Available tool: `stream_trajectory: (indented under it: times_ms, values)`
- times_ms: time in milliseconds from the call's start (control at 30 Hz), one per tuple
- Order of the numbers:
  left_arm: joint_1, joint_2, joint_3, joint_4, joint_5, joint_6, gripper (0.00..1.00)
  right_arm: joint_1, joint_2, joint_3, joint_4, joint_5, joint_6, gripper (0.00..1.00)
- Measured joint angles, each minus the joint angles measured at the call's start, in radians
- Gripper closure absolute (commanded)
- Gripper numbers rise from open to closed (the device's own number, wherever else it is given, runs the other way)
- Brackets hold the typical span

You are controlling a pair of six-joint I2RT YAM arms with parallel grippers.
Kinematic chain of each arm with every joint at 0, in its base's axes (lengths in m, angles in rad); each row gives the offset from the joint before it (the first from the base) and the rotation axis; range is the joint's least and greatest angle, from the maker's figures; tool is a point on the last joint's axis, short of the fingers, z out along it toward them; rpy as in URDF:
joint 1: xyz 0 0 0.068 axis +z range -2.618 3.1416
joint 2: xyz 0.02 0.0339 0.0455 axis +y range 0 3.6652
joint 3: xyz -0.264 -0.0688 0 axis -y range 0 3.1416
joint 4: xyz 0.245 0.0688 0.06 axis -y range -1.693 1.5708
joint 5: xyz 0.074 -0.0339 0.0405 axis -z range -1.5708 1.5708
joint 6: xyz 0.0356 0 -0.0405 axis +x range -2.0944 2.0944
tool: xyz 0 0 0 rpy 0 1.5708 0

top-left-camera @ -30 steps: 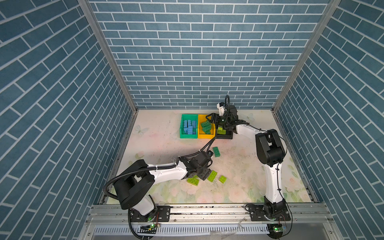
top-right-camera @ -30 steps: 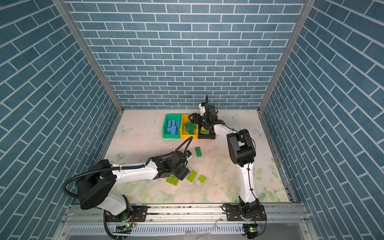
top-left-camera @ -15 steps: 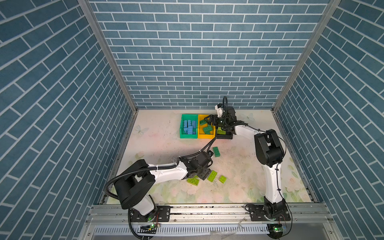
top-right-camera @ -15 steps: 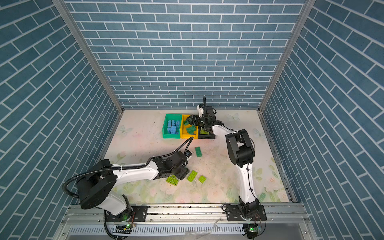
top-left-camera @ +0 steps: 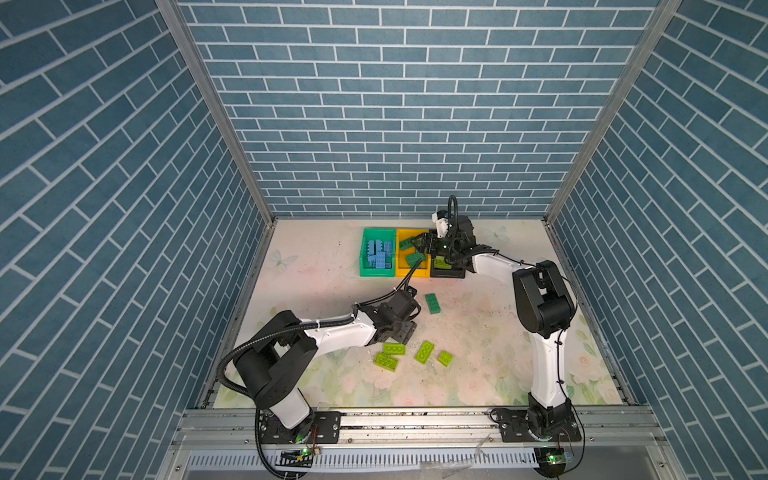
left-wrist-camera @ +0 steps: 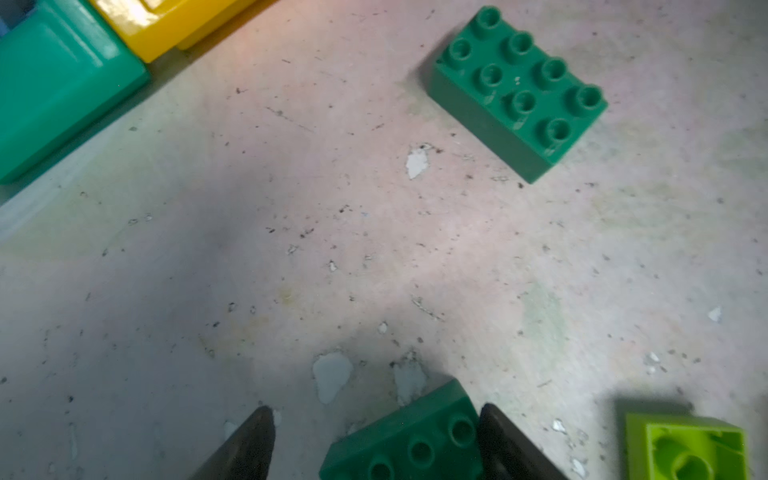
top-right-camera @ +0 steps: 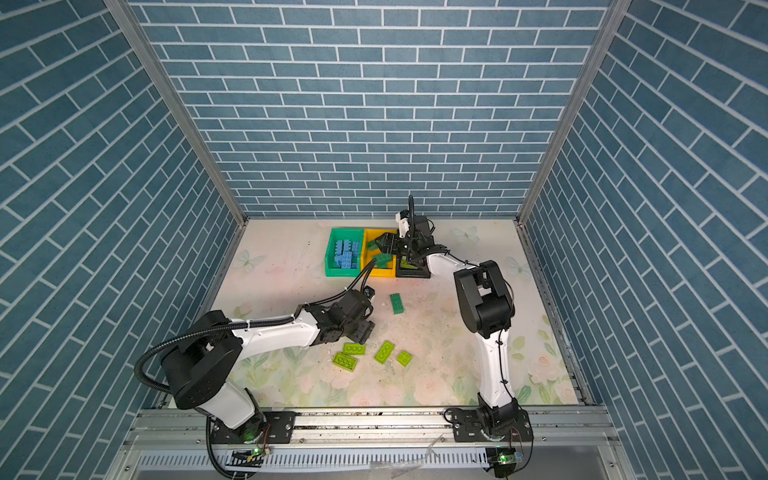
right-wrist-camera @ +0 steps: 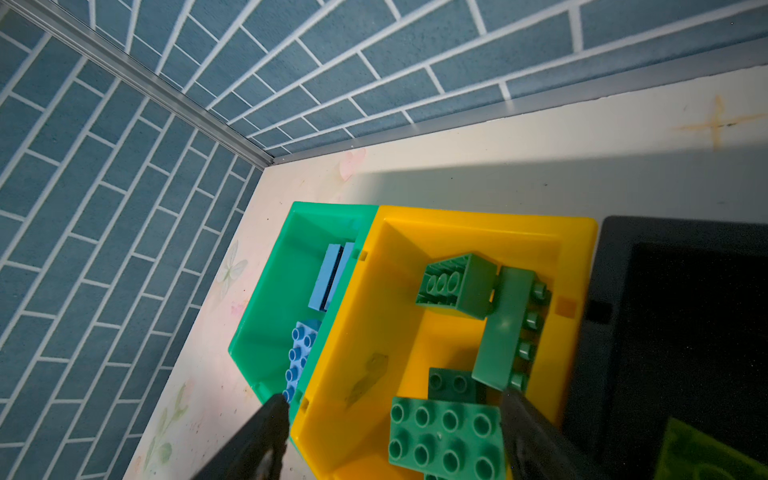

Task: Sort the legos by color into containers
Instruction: 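Grasp dark green brick on table with left while right releases into yellow bin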

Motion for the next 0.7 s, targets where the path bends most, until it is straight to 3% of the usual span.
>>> stream_trajectory:
  times_ms: [700]
  values:
    - [-0.027,0.021,0.066,-0.157,0.003,-0.346,0.12,0.000,-0.045,-0.079,0.045,0.001,0.000,0.19]
